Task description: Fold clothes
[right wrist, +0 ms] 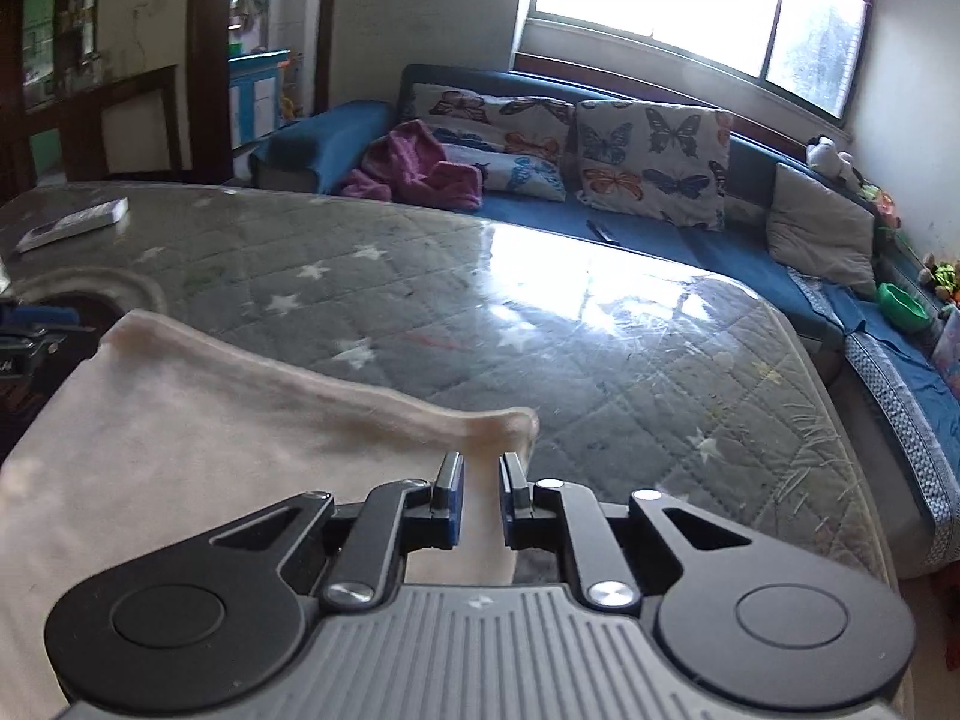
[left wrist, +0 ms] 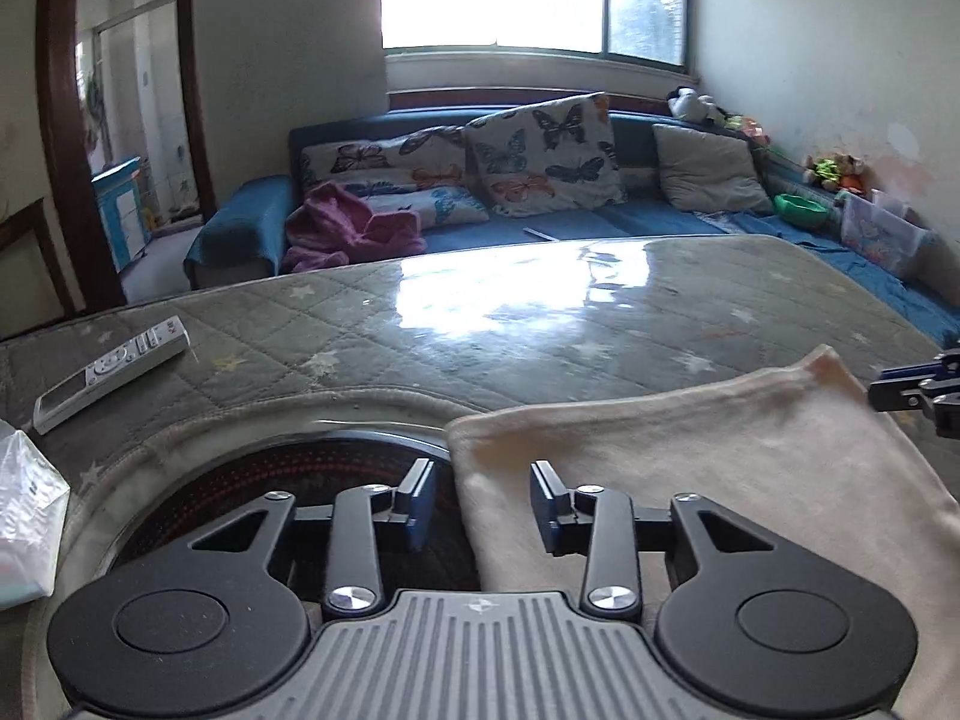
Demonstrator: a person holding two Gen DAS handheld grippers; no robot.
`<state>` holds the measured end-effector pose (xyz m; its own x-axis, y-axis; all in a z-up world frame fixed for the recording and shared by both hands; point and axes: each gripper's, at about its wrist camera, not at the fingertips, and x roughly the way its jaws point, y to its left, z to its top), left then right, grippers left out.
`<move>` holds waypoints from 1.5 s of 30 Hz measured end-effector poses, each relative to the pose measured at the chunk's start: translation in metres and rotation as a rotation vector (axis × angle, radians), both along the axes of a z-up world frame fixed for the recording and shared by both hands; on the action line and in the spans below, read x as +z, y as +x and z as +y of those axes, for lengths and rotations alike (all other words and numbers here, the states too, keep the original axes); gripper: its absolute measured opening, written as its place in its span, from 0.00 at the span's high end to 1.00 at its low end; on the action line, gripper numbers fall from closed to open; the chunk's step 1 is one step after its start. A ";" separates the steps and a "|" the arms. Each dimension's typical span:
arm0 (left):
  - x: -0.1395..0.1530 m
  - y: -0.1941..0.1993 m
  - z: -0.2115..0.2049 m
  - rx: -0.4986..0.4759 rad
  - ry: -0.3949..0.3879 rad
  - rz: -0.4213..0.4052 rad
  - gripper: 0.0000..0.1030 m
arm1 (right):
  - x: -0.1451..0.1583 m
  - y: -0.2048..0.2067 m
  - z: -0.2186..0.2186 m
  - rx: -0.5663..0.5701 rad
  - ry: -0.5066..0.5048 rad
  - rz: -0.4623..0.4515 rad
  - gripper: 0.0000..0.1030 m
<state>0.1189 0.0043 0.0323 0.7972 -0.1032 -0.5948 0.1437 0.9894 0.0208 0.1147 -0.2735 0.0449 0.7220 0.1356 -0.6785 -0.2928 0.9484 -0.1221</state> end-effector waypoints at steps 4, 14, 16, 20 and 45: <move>0.005 -0.044 -0.019 -0.099 0.007 -0.020 0.46 | 0.003 -0.038 0.007 0.074 0.008 0.029 0.80; -0.006 -0.146 -0.062 -0.306 0.056 -0.060 0.40 | -0.001 -0.139 0.029 0.252 -0.020 0.069 0.68; -0.008 -0.160 -0.067 -0.318 0.066 -0.072 0.40 | -0.002 -0.157 0.033 0.283 -0.023 0.065 0.67; -0.011 -0.178 -0.070 -0.331 0.079 -0.090 0.39 | -0.007 -0.182 0.039 0.307 -0.028 0.046 0.67; -0.026 -0.138 0.001 -0.044 -0.011 -0.046 0.81 | -0.014 -0.196 0.049 0.263 0.071 0.040 0.64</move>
